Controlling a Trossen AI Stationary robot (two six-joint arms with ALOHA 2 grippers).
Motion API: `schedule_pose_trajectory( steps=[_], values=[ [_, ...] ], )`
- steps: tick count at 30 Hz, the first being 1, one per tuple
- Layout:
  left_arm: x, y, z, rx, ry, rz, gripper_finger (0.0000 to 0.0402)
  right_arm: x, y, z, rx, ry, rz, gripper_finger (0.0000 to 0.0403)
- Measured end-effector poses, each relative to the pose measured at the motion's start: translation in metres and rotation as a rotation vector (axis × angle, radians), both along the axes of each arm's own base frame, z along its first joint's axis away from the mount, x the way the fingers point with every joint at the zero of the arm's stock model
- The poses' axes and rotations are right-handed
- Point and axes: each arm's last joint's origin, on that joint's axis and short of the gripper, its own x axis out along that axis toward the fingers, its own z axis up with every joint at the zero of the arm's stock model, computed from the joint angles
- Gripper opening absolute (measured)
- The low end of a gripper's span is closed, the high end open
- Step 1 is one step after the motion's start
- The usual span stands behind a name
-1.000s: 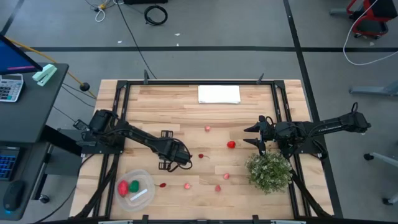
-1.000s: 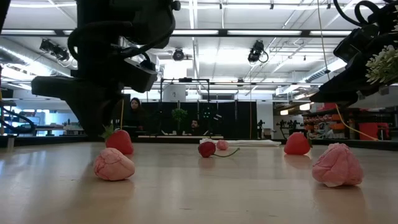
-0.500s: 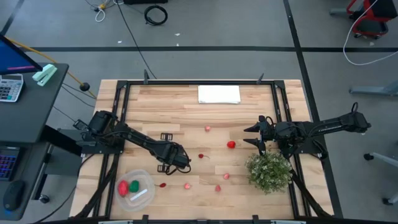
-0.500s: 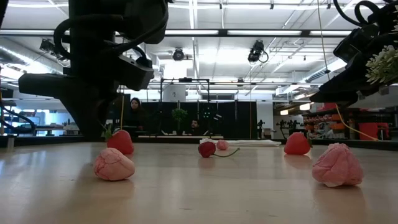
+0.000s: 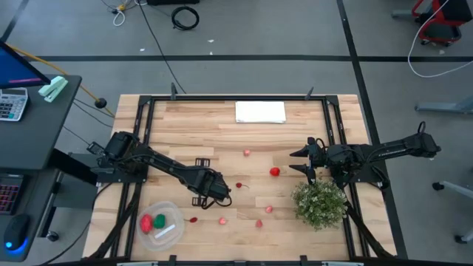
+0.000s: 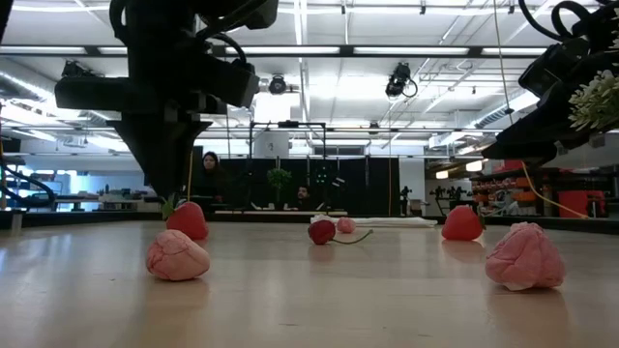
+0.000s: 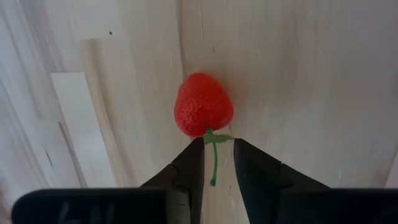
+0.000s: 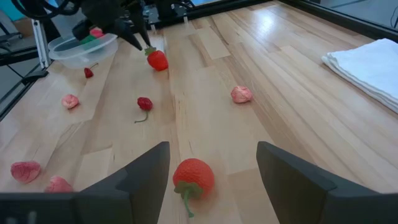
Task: Pick and placing Produce into tupperware
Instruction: Put the strawberry into the transparent plastic container
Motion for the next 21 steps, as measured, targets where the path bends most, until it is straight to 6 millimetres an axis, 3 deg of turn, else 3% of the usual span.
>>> schedule_pose_trajectory(
  steps=[14,21],
  values=[
    [-0.012,0.004,-0.01,0.027,0.071,0.028,0.0098,0.0,0.0,0.0,0.0,0.0,0.0,0.025],
    [-0.011,0.004,-0.01,0.027,0.063,0.049,0.0082,0.0,0.0,0.0,0.0,0.0,0.0,0.025]
  ],
)
